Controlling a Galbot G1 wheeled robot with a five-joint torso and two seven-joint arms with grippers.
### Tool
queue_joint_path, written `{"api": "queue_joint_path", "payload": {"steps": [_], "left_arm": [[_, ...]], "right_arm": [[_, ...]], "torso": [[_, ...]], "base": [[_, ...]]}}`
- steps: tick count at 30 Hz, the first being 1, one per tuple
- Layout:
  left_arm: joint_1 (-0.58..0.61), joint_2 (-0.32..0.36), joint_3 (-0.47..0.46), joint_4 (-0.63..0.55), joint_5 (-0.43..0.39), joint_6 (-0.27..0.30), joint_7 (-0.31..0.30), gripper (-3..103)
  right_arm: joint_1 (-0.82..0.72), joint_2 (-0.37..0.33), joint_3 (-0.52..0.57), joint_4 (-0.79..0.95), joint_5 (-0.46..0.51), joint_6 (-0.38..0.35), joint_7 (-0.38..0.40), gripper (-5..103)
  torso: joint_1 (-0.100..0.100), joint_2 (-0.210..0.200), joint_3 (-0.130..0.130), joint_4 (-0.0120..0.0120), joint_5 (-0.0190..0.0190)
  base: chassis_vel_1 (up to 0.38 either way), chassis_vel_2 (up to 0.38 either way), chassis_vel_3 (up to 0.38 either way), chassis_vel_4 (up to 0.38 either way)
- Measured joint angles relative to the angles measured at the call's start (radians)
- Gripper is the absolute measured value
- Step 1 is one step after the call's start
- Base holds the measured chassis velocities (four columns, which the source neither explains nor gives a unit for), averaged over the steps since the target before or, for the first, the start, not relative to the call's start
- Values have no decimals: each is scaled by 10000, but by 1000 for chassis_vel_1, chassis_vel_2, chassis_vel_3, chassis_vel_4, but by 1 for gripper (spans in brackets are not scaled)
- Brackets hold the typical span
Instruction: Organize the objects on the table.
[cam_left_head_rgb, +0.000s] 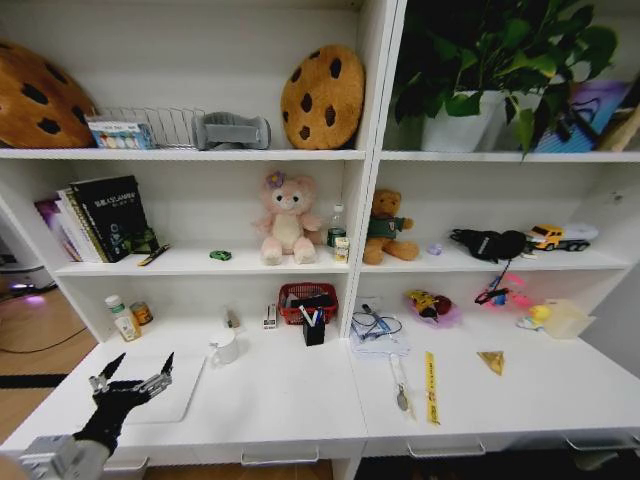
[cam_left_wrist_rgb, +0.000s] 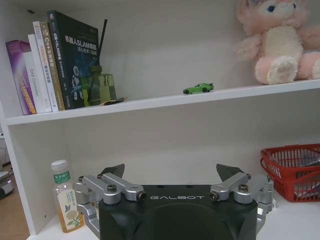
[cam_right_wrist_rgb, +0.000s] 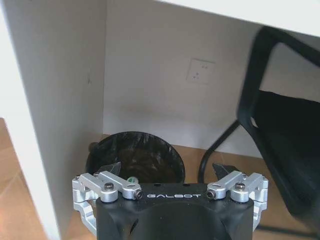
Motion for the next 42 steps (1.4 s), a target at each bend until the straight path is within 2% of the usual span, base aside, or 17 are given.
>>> {"api": "queue_joint_path", "payload": {"steps": [2,3,4,6,9,13,16,18,20,23,25,26,27,28,30,34,42], "left_arm": [[0,0,0,1,0,0,0,100],[0,0,0,1,0,0,0,100],[0,0,0,1,0,0,1,100],[0,0,0,0,0,0,0,100],[0,0,-1,2,0,0,0,100],[0,0,0,1,0,0,0,100],[0,0,0,1,0,0,0,100],[0,0,-1,1,0,0,0,100],[0,0,-1,1,0,0,0,100],[0,0,0,0,0,0,0,100],[0,0,0,1,0,0,0,100],[0,0,0,1,0,0,0,100],[0,0,0,1,0,0,1,100],[1,0,-1,1,0,0,1,100],[0,0,-1,1,0,0,0,100],[0,1,-1,1,0,0,0,100],[0,1,-1,0,0,0,0,100]], "right_arm": [[-1299,12,290,1092,314,262,-161,100],[-1299,12,290,1092,314,262,-161,100],[-1982,35,493,1743,302,481,-286,100],[-2384,25,616,2230,250,567,-405,100],[-4165,-241,1076,4531,-163,947,-812,100],[-5280,-274,1530,6197,-226,1176,-899,100],[-6001,-265,1908,7753,165,1292,-1343,100],[-6679,-292,2334,9512,600,1347,-1825,100],[-6911,-296,2656,10376,823,1326,-1919,100],[-7024,-297,3102,11360,1176,1095,-1914,100],[-6743,-279,3768,12397,1974,421,-1803,100],[-6743,-279,3768,12397,1974,421,-1803,100],[-6282,-284,4211,12836,2375,-242,-1602,100],[-5200,-656,4835,13164,3071,-1680,-1177,100],[-4834,-1028,5053,13164,3457,-2221,-1024,100],[-4311,-1494,5191,12955,3915,-2723,-931,100],[-3884,-1455,4976,12679,3945,-2958,-842,100]], "torso": [[0,1,0,3,2],[0,1,0,3,2],[0,1,0,-5,1],[1,0,0,-6,3],[0,1,0,6,-9],[0,1,0,-2,4],[0,1,-1,4,0],[1,1,1,3,0],[2,0,1,1,0],[2,0,1,1,0],[2,0,2,1,-2],[2,0,2,1,-2],[2,0,1,2,1],[4,-2,3,5,3],[4,-2,3,3,3],[4,-2,3,2,1],[4,-1,2,2,2]], "base": [[0,0,0,0],[0,0,0,0],[0,0,0,0],[0,0,0,0],[0,0,0,0],[0,0,0,0],[0,0,0,0],[0,0,0,0],[0,0,0,0],[0,0,0,0],[0,0,0,0],[0,0,0,0],[0,0,0,0],[0,0,0,0],[0,0,0,0],[-12,-9,8,19],[-116,-104,85,107]]}}
